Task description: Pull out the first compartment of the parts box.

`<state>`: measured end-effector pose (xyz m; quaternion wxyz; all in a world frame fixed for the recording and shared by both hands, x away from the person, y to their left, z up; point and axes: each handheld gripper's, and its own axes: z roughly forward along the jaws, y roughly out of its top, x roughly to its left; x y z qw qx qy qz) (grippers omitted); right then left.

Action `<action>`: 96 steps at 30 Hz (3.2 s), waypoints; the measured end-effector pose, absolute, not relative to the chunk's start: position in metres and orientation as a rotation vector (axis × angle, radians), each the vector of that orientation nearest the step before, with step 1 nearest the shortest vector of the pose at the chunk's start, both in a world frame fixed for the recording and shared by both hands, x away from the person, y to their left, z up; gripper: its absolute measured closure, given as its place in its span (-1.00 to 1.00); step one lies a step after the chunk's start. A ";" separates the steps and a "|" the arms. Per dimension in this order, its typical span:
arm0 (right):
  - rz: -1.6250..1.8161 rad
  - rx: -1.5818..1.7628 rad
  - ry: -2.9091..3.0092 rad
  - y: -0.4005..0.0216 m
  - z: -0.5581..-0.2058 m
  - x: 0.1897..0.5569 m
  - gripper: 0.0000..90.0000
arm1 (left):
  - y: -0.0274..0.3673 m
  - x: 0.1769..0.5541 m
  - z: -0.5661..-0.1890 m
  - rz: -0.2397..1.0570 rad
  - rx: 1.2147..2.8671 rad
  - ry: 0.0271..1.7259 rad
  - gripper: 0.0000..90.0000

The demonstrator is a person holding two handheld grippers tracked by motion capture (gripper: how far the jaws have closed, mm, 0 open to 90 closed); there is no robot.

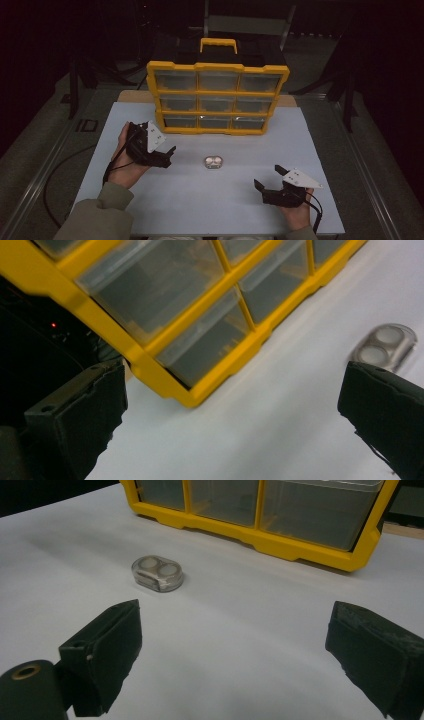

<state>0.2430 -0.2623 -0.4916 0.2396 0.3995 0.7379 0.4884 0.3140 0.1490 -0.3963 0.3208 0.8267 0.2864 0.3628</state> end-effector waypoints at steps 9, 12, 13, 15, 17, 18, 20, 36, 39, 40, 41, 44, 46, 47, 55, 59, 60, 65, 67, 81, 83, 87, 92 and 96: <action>1.332 1.094 2.030 -0.262 -0.492 0.243 -0.82 | 0.144 0.333 -0.384 0.969 2.208 0.720 -1.00; 1.331 1.097 2.031 -0.262 -0.492 0.243 -0.82 | 0.143 0.339 -0.382 0.967 2.233 0.705 -1.00; 1.331 1.096 2.032 -0.262 -0.492 0.243 -0.82 | 0.142 0.340 -0.382 0.973 2.239 0.700 -1.00; 1.329 1.096 2.032 -0.262 -0.492 0.244 -0.82 | 0.141 0.344 -0.381 0.980 2.254 0.688 -1.00; 1.329 1.096 2.031 -0.262 -0.492 0.244 -0.82 | 0.140 0.348 -0.380 0.989 2.265 0.680 -1.00; 1.329 1.095 2.032 -0.262 -0.493 0.244 -0.82 | 0.139 0.349 -0.379 0.993 2.268 0.676 -1.00; 1.328 1.095 2.032 -0.262 -0.493 0.244 -0.82 | 0.138 0.353 -0.377 1.009 2.276 0.671 -1.00; 1.325 1.092 2.038 -0.261 -0.493 0.244 -0.82 | 0.111 0.365 -0.365 1.200 2.358 0.526 -1.00; 1.324 1.091 2.040 -0.261 -0.493 0.244 -0.82 | 0.107 0.367 -0.362 1.234 2.376 0.502 -1.00; 1.323 1.092 2.040 -0.261 -0.493 0.244 -0.82 | 0.106 0.367 -0.362 1.246 2.377 0.496 -1.00; 1.322 1.091 2.041 -0.261 -0.493 0.244 -0.82 | 0.104 0.368 -0.361 1.263 2.378 0.485 -1.00; 1.322 1.092 2.042 -0.261 -0.493 0.244 -0.82 | 0.102 0.370 -0.357 1.303 2.387 0.463 -1.00; 1.321 1.091 2.042 -0.261 -0.493 0.244 -0.82 | 0.100 0.371 -0.355 1.333 2.398 0.450 -1.00; 1.322 1.091 2.044 -0.261 -0.493 0.244 -0.82 | 0.099 0.371 -0.354 1.355 2.407 0.435 -1.00; 1.321 1.090 2.050 -0.260 -0.494 0.244 -0.82 | 0.094 0.373 -0.344 1.519 2.463 0.329 -1.00; 1.323 1.088 2.051 -0.259 -0.494 0.244 -0.82 | 0.093 0.376 -0.340 1.573 2.466 0.310 -1.00; 1.322 1.089 2.052 -0.259 -0.494 0.244 -0.82 | 0.093 0.377 -0.339 1.584 2.464 0.309 -1.00; 1.322 1.088 2.052 -0.259 -0.494 0.244 -0.82 | 0.093 0.382 -0.335 1.643 2.452 0.302 -1.00; 1.322 1.087 2.052 -0.259 -0.495 0.244 -0.82 | 0.093 0.384 -0.335 1.674 2.448 0.295 -1.00; 1.320 1.084 2.059 -0.259 -0.495 0.244 -0.82 | 0.089 0.396 -0.336 1.885 2.366 0.296 -1.00; 1.320 1.083 2.060 -0.258 -0.495 0.244 -0.82 | 0.088 0.398 -0.337 1.922 2.354 0.300 -1.00; 1.321 1.083 2.063 -0.258 -0.496 0.244 -0.82 | 0.087 0.401 -0.340 1.981 2.342 0.287 -1.00; 1.322 1.082 2.066 -0.257 -0.496 0.244 -0.82 | 0.084 0.403 -0.341 2.109 2.258 0.260 -0.79; 1.321 1.084 2.068 -0.257 -0.496 0.244 -0.82 | 0.081 0.404 -0.340 2.167 2.234 0.217 -0.49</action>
